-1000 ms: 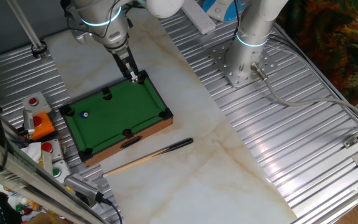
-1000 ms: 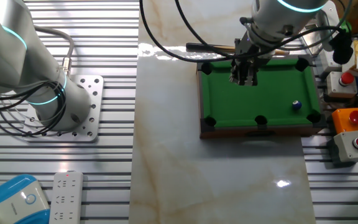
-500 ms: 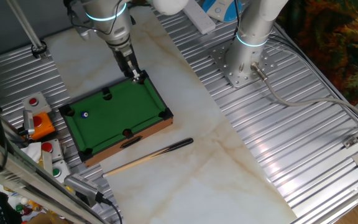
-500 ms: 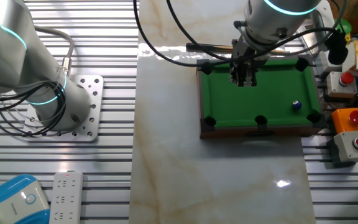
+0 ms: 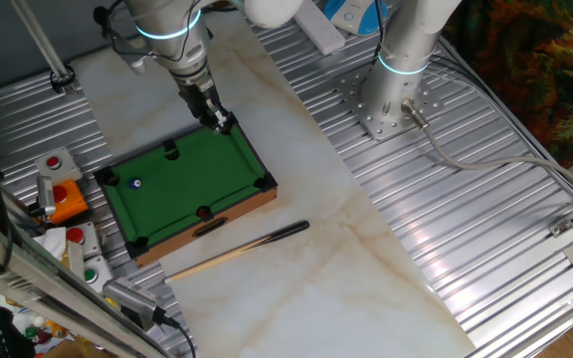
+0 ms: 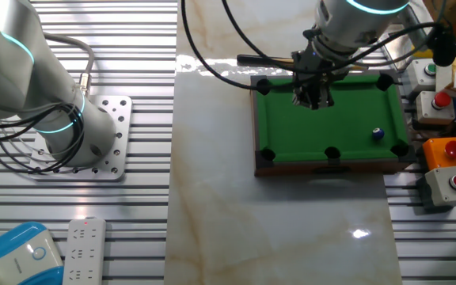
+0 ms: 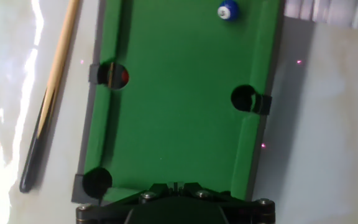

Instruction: Hit the pool ball

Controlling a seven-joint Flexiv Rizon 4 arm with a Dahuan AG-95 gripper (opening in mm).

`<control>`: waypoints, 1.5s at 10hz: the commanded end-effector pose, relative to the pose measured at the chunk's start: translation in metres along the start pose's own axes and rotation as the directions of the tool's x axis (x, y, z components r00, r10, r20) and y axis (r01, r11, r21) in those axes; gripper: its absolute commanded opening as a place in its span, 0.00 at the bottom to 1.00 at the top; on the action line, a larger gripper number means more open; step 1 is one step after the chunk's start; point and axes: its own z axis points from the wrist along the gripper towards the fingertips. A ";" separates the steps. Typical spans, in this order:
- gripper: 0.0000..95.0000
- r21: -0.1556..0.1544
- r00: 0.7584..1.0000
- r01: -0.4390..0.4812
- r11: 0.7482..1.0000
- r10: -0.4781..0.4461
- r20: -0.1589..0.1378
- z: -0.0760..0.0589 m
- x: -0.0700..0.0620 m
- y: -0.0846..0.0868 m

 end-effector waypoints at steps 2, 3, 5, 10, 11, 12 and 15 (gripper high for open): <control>0.00 -0.009 0.999 -0.038 0.999 0.038 0.010 -0.003 0.004 0.002; 0.00 -0.009 0.999 -0.045 0.999 0.045 0.011 -0.003 0.004 0.002; 0.00 -0.010 0.998 -0.059 0.998 0.059 0.013 0.000 -0.001 0.007; 0.00 -0.004 0.979 -0.202 0.979 0.202 0.023 0.035 -0.049 0.125; 0.00 -0.017 0.964 -0.265 0.964 0.265 0.024 0.048 -0.062 0.146; 0.00 -0.020 0.954 -0.298 0.954 0.299 0.027 0.058 -0.074 0.163; 0.00 -0.013 0.944 -0.326 0.945 0.327 0.055 0.087 -0.105 0.208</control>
